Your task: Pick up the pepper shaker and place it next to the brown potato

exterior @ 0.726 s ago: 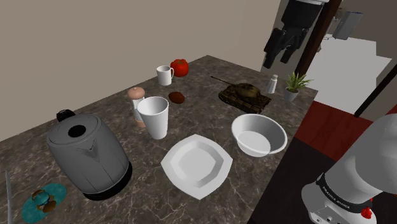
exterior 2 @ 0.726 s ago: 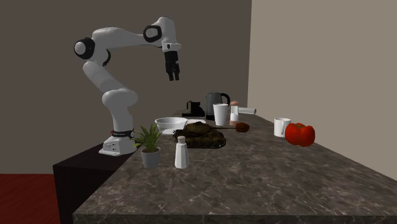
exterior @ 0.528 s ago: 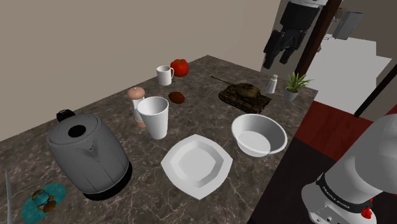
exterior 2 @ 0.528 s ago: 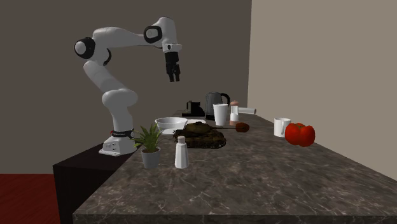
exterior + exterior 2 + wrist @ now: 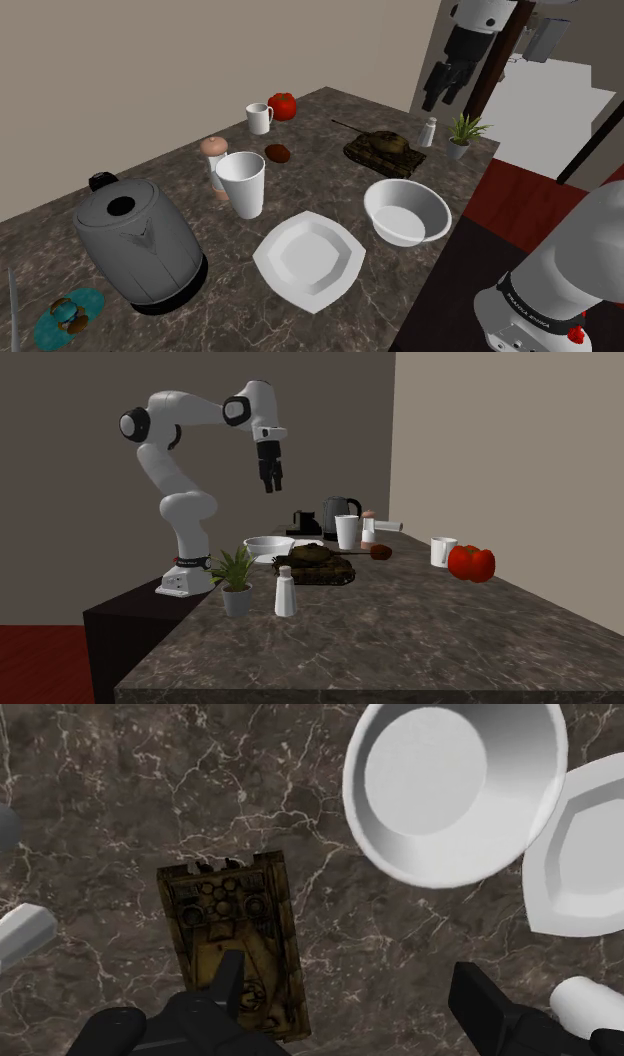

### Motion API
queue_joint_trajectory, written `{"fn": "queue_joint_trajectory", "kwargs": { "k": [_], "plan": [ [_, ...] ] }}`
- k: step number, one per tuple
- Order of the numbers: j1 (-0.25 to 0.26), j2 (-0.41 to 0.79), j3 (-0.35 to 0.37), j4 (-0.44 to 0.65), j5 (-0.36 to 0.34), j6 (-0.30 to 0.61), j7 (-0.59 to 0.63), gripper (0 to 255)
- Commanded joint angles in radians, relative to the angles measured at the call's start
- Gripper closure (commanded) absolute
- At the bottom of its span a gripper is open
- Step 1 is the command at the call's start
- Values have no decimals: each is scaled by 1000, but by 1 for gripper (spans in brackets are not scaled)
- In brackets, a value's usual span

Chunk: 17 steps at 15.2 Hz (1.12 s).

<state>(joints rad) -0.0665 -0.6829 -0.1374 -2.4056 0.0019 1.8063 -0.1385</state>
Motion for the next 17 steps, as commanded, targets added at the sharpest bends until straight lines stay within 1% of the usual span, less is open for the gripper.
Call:
{"fn": "queue_joint_trajectory", "kwargs": {
  "k": [1, 6, 10, 14, 17],
  "plan": [
    [-8, 47, -41, 13, -15, 30, -52, 0],
    [-23, 173, -143, 51, -37, 107, -181, 0],
    [-28, 293, -222, 106, -31, 161, -289, 0],
    [-29, 429, -298, 181, 3, 205, -406, 0],
    [-32, 542, -348, 252, 49, 229, -500, 0]
  ]
}}
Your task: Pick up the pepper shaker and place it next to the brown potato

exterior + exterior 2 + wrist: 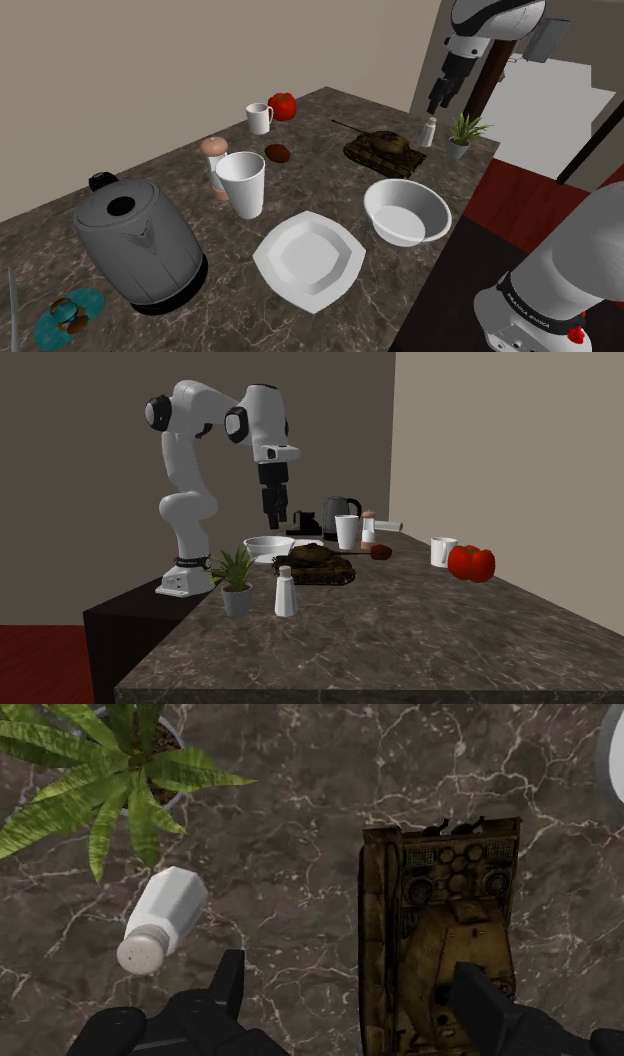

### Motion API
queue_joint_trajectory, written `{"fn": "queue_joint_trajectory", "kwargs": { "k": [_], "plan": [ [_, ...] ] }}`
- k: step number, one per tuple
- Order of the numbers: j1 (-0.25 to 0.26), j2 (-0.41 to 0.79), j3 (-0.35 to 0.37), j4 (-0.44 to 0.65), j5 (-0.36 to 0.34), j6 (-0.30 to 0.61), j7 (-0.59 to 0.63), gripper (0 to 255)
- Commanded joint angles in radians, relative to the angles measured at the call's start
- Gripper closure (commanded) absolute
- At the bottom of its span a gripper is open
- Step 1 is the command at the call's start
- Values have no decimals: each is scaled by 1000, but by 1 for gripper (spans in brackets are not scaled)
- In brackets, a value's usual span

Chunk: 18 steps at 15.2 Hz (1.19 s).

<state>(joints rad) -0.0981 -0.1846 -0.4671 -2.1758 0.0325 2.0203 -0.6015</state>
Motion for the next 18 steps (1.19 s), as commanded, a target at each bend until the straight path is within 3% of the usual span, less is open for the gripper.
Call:
{"fn": "queue_joint_trajectory", "kwargs": {
  "k": [1, 5, 9, 18],
  "plan": [
    [-4, 83, -33, 48, 37, 20, -69, 0],
    [-31, 251, -75, 168, 129, 26, -200, 0],
    [-89, 425, -85, 312, 226, 9, -317, 0],
    [-99, 479, -68, 272, 267, 93, -347, 0]
  ]
}}
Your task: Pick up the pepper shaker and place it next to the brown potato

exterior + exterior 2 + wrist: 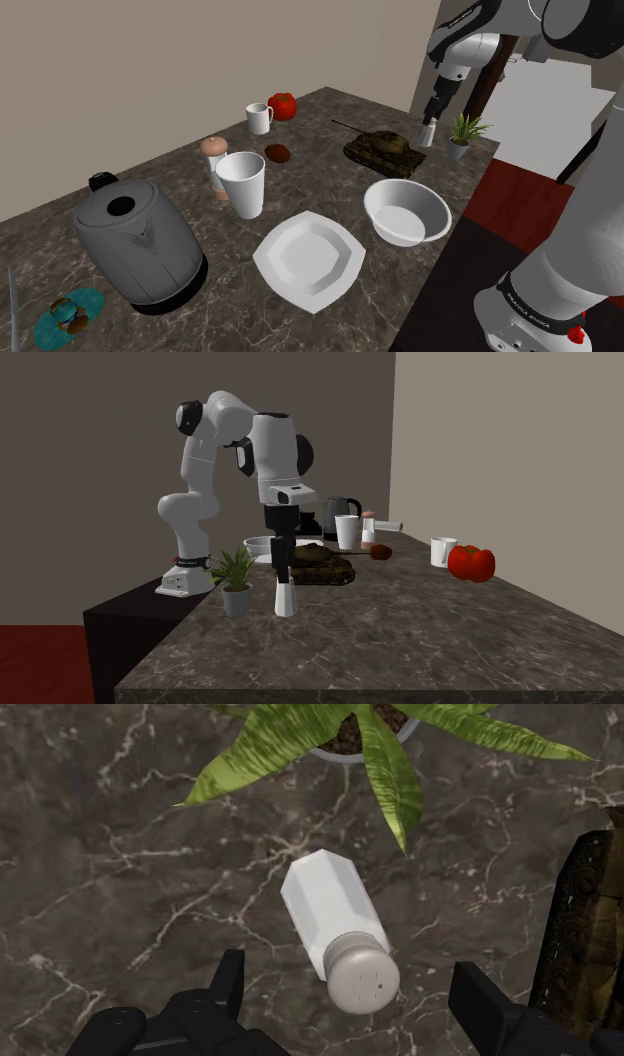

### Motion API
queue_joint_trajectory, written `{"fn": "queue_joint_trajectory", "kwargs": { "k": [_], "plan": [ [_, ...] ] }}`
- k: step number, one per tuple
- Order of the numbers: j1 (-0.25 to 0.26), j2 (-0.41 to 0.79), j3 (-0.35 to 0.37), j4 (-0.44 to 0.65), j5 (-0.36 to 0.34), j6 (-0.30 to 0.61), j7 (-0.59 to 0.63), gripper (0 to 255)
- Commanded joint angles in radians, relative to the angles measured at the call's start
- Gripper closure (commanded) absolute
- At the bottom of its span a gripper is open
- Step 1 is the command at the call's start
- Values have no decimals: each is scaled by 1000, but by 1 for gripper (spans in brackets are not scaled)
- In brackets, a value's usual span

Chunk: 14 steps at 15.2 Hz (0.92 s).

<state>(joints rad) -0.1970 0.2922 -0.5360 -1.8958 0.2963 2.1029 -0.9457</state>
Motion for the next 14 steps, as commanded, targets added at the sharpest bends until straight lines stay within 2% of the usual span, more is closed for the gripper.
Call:
{"fn": "queue_joint_trajectory", "kwargs": {
  "k": [1, 7, 8, 14],
  "plan": [
    [0, 2, 1, -8, 3, 10, -2, 0],
    [0, 2, 1, -8, 3, 10, -2, 0],
    [0, 2, 1, -8, 3, 10, -2, 255],
    [0, 2, 1, -8, 3, 10, -2, 255]
  ]
}}
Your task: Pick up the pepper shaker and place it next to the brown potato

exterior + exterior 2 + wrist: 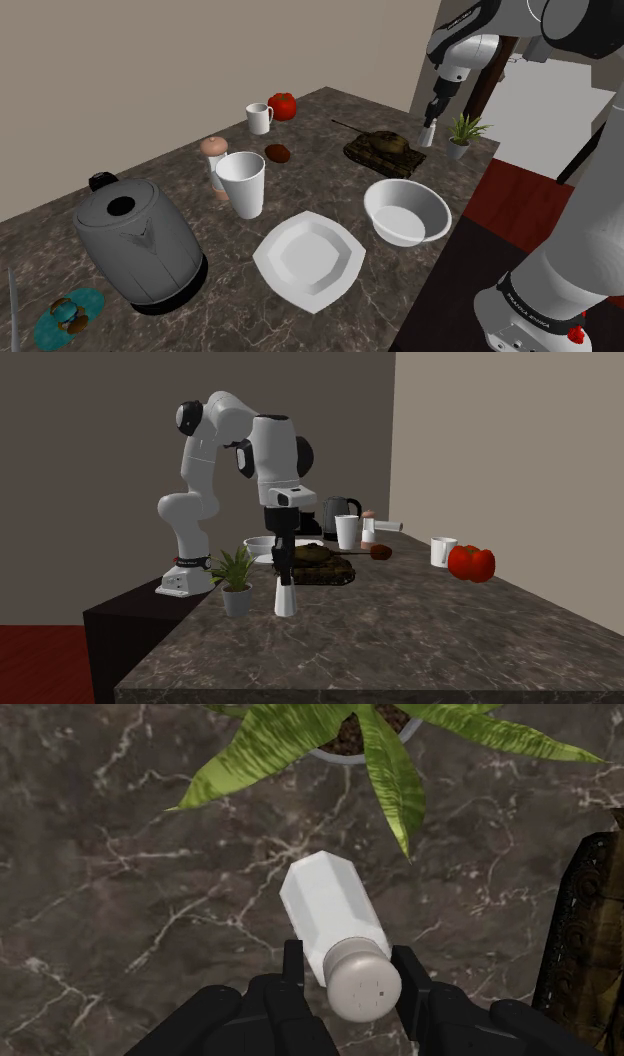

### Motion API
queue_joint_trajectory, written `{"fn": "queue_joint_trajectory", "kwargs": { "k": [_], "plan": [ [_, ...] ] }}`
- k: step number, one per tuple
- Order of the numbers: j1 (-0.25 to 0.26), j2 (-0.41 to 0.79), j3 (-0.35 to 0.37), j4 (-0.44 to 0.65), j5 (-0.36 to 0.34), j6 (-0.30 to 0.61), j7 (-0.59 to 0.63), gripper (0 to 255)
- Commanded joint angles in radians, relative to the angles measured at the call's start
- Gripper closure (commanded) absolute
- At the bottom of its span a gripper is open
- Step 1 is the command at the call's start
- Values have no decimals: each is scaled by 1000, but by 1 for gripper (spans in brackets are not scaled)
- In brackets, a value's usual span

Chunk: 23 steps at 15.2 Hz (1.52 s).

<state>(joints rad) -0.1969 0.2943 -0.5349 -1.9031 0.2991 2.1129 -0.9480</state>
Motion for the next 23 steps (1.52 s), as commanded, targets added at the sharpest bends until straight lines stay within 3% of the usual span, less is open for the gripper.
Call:
{"fn": "queue_joint_trajectory", "kwargs": {
  "k": [1, 23],
  "plan": [
    [0, 0, 0, 0, 0, 0, 0, 255],
    [13, -96, -24, 156, -78, -232, 69, 255]
  ]
}}
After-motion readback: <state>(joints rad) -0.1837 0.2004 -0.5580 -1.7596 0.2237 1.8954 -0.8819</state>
